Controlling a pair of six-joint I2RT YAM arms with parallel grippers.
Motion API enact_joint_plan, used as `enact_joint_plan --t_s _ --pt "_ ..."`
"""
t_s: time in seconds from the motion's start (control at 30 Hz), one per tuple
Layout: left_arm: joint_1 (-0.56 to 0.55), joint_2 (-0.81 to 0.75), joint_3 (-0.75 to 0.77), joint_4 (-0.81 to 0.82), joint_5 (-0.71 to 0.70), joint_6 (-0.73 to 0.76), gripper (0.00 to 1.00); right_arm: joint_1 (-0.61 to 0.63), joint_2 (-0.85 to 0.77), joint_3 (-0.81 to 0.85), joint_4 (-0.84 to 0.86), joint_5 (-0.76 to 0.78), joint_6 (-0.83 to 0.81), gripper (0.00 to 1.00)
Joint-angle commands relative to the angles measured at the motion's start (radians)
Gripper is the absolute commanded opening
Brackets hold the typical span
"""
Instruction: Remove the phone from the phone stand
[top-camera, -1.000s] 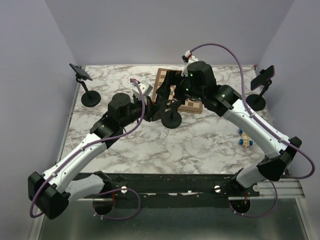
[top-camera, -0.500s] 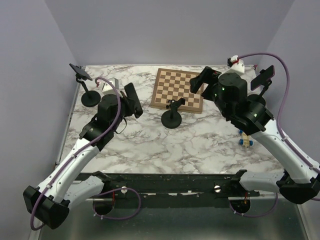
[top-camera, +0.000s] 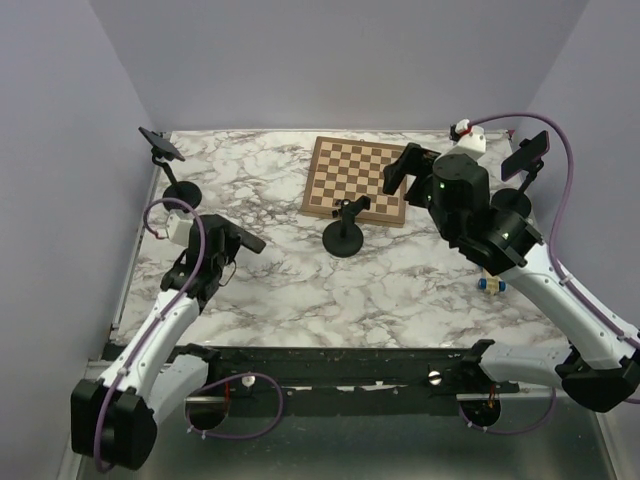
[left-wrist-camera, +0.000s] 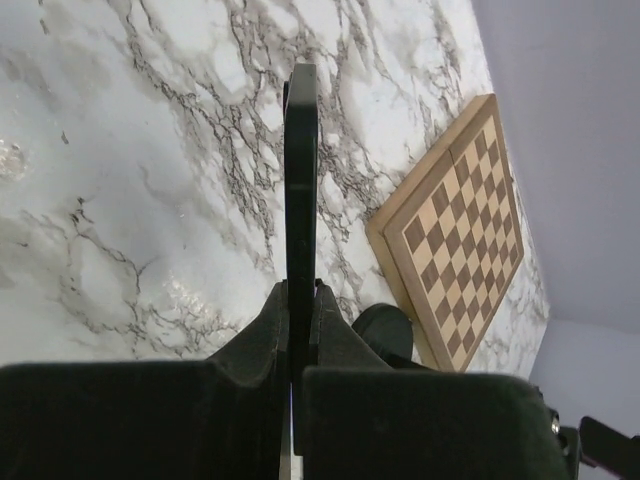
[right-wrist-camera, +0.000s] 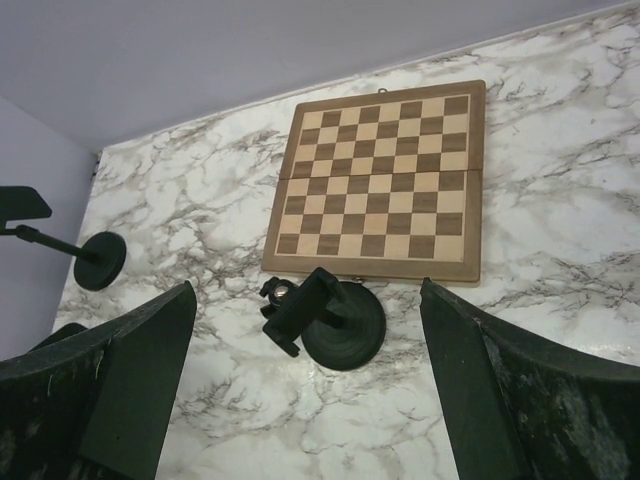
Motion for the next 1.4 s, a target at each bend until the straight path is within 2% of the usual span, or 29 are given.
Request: enact_joint_plan --t_s 0.0,0.07,0.13,0.23,0.33,0.43,0.53,0.63,0.8,0.97,1.07,1.17,1.27,1.37 --pt "0.033 0.175 -0.013 0.322 0.111 -0.155 0.0 0.001 -0.047 -0.025 0.034 0.008 -0.02 1.0" --pt "0.038 0.287 0.019 0.412 0.106 -0.13 0.0 0.002 -0.059 -0.03 0.031 -0.004 -0.022 1.0" --pt "0.044 0.39 0.059 0.432 0.11 -0.182 0.0 0.002 -0.072 -0.025 0.013 -0.004 -0.014 1.0" --pt "0.047 0.523 0.098 0.584 0.108 -0.2 0.0 0.002 -0.098 -0.028 -0.002 0.0 -0.004 0.99" --pt "0.048 0.638 0.198 0.562 0.054 -0.233 0.0 0.001 -0.122 -0.047 0.01 0.002 -0.012 0.99" --pt "0.06 0.754 0.248 0.655 0.049 -0.314 0.0 0.002 -0.129 -0.048 0.005 0.017 -0.012 0.99" --pt "0.066 0.831 0.328 0.622 0.008 -0.369 0.0 0.001 -0.128 -0.032 -0.011 0.006 -0.016 0.99" --pt "0.074 0.914 0.409 0.599 0.027 -0.423 0.0 0.0 -0.131 -0.023 -0.018 -0.009 -0.02 0.99" --pt "0.077 1.005 0.461 0.571 0.014 -0.548 0.02 0.001 -0.133 -0.017 -0.018 -0.005 -0.019 0.99" --pt "0.074 1.019 0.477 0.489 -0.043 -0.541 0.03 0.001 -0.128 -0.014 -0.016 0.003 -0.02 0.99" --pt "0.081 1.039 0.454 0.523 -0.011 -0.555 0.06 0.002 -0.123 -0.011 -0.015 -0.001 -0.021 0.99" --pt "0.082 1.052 0.446 0.522 0.022 -0.578 0.12 0.001 -0.119 -0.013 -0.011 0.005 -0.021 0.99" --pt "0.085 1.065 0.449 0.508 0.061 -0.597 0.24 0.001 -0.116 -0.011 -0.012 0.005 -0.018 0.99" --pt "0.088 1.072 0.441 0.511 0.075 -0.602 0.32 0.001 -0.121 -0.011 -0.013 0.009 -0.016 0.99"
